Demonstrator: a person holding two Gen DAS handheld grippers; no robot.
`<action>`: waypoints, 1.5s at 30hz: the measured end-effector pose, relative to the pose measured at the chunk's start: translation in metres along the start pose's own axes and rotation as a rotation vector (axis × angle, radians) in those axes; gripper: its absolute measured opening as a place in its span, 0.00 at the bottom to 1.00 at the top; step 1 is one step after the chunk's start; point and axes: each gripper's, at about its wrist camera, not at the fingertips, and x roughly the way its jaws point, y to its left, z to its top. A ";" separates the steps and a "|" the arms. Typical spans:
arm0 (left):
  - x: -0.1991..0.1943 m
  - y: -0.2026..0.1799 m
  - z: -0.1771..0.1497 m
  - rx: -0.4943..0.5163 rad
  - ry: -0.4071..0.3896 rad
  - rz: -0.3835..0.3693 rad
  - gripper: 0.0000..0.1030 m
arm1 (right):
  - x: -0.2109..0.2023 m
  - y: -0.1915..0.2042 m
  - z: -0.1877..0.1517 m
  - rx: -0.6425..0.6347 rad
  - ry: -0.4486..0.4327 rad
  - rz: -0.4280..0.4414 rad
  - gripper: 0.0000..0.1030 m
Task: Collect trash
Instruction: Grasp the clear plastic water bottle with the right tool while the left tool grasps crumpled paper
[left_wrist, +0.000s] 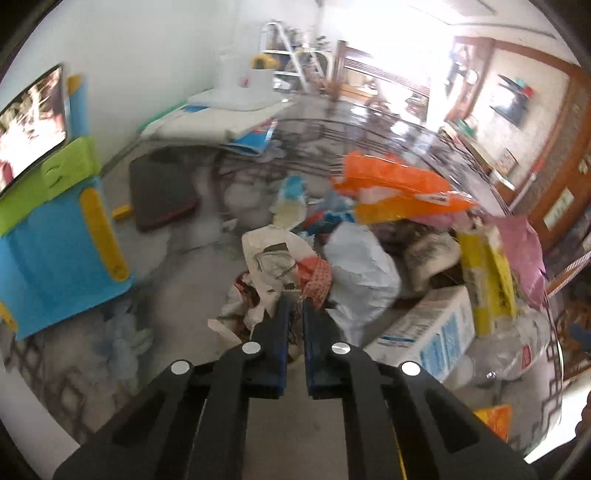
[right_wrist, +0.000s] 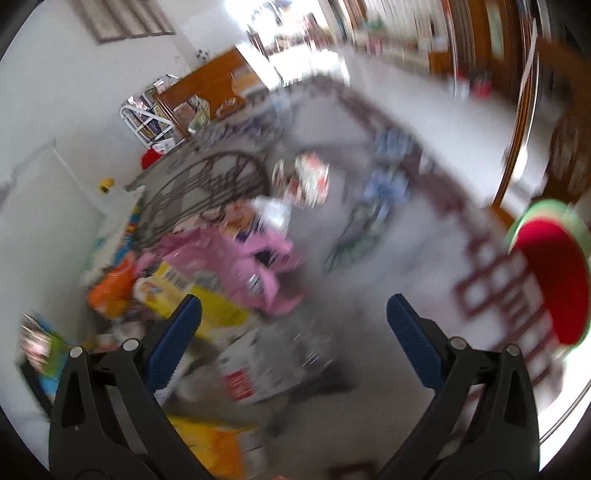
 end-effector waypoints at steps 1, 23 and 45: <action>0.001 -0.002 0.000 0.004 0.005 -0.005 0.04 | 0.006 -0.005 -0.002 0.046 0.045 0.038 0.96; 0.025 0.019 0.019 -0.189 -0.044 0.044 0.77 | 0.066 0.026 -0.041 0.056 0.271 0.062 0.87; -0.001 0.027 0.008 -0.239 -0.072 -0.127 0.20 | 0.009 0.018 -0.017 -0.096 0.089 0.177 0.39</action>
